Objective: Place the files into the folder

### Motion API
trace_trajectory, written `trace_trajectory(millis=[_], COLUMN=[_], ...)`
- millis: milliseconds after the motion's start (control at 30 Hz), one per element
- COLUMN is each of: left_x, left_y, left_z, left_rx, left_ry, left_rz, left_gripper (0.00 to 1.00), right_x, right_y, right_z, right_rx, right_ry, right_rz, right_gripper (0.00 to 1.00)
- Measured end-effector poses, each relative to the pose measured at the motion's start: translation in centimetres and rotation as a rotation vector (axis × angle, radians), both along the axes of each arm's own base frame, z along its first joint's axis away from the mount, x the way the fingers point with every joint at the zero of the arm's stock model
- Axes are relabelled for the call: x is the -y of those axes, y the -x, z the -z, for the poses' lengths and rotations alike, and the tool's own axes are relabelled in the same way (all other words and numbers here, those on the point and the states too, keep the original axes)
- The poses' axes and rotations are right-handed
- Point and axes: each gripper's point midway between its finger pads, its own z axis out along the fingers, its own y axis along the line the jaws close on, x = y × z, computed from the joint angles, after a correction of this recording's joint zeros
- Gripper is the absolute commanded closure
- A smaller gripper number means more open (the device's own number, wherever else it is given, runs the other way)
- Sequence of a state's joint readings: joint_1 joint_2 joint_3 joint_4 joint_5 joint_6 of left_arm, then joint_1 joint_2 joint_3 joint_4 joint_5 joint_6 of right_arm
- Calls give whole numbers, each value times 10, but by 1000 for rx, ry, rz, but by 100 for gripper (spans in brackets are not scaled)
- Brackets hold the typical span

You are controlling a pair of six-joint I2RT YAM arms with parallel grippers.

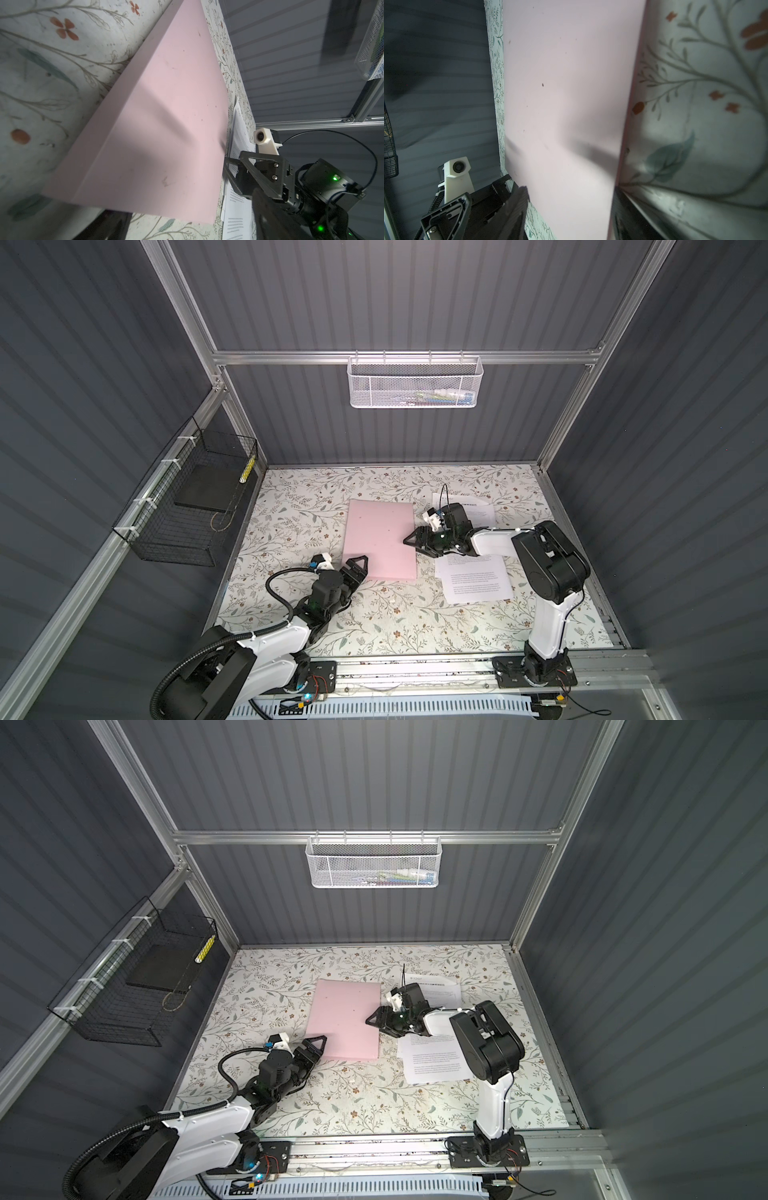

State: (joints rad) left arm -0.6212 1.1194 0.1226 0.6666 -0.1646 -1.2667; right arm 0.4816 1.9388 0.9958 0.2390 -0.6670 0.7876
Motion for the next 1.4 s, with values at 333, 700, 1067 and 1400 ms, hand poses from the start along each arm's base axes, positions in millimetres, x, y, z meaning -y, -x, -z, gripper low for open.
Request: trace_trajectory(millis=[333, 700, 1067, 1400], left_x=[4, 9, 23, 28], left_y=[-2, -3, -8, -5], left_z=[-6, -5, -18, -12], left_rx=[28, 25, 59, 49], left_ry=[-6, -32, -117, -179], left_rz=[24, 50, 122, 185], left_gripper=[10, 10, 9, 8], right_x=[0, -5, -24, -42], right_y=[1, 7, 0, -12], right_z=[0, -32, -42, -32], right_rx=[-13, 65, 53, -16], right_ry=[-4, 1, -108, -225], right_rz=[9, -10, -30, -31], right_gripper=[37, 38, 56, 90])
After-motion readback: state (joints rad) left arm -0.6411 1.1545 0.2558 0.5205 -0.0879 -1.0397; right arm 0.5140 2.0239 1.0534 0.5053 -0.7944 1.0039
